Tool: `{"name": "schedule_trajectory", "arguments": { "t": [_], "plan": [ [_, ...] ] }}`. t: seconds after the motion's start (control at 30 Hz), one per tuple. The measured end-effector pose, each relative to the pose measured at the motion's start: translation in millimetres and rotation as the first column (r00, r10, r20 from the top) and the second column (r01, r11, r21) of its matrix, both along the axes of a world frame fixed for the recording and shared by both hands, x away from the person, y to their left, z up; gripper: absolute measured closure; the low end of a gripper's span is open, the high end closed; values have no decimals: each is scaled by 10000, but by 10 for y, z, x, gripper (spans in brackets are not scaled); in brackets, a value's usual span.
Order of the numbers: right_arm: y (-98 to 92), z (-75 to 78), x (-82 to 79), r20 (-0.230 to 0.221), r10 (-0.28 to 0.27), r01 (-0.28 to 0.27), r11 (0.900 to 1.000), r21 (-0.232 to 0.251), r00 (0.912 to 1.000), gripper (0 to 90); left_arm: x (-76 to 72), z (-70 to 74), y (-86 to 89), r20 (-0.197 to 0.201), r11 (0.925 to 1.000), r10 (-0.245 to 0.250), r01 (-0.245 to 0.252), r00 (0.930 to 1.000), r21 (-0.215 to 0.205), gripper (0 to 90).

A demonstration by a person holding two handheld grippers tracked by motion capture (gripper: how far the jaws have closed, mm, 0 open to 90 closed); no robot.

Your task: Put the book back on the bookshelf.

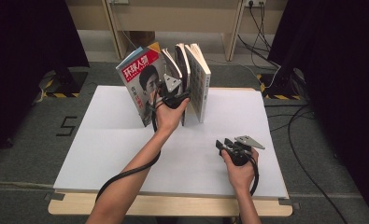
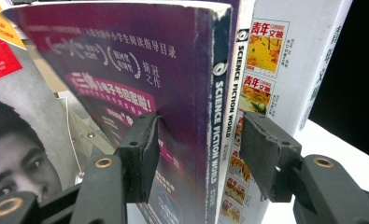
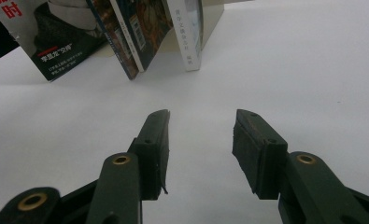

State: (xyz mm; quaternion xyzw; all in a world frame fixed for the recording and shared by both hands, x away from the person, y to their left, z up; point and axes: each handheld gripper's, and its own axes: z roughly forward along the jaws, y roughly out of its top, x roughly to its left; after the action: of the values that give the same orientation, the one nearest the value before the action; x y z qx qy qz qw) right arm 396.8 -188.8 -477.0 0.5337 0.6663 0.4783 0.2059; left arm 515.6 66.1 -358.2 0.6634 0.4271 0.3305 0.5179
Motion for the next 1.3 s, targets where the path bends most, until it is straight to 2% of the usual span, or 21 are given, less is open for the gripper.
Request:
{"name": "schedule_trajectory", "arguments": {
  "t": [0.13, 0.27, 0.53, 0.57, 0.6, 0.87, 0.93, 1.03, 1.3],
  "plan": [
    [4, -2, -1, -28, 20, -20, 10000, -5, 10000, 563, 30, 2, 33, -94, 9998, 95, -96, 9999, -144, 458],
    [1, 1, 0, -17, -6, 6, 10000, 9, 10000, 563, 66, 13, 23, -130, 9998, 179, -179, 9998, -35, 460],
    [-6, -2, 0, -29, -1, 1, 10000, -5, 10000, 563, 126, 11, -62, -135, 9987, 172, -166, 9998, 473, 482],
    [-10, -2, 0, -13, -16, 16, 10000, 11, 10000, 563, 146, 2, -86, -138, 9976, 137, -128, 9998, 674, 493],
    [-13, -3, 1, -1, -8, 8, 10000, 3, 10000, 563, 146, 2, -86, -138, 9976, 137, -128, 9998, 674, 512],
    [-29, -3, -1, -25, -31, 31, 10000, 7, 10000, 563, 184, 29, -107, -252, 9947, -144, 169, 9996, 1012, 592],
    [-27, -2, -2, -17, -28, 28, 10000, 2, 10000, 563, 193, 49, -102, -164, 9886, -392, 411, 9991, 1445, 619],
    [-29, 0, -1, 4, -23, 23, 10000, -5, 10000, 563, 200, 59, -95, -156, 9855, -544, 562, 9984, 1603, 628],
    [-33, -5, 2, 3, -46, 46, 10000, -40, 10000, 563, 225, 103, -59, -291, 9823, -775, 813, 9966, 1685, 634]
  ]
}}
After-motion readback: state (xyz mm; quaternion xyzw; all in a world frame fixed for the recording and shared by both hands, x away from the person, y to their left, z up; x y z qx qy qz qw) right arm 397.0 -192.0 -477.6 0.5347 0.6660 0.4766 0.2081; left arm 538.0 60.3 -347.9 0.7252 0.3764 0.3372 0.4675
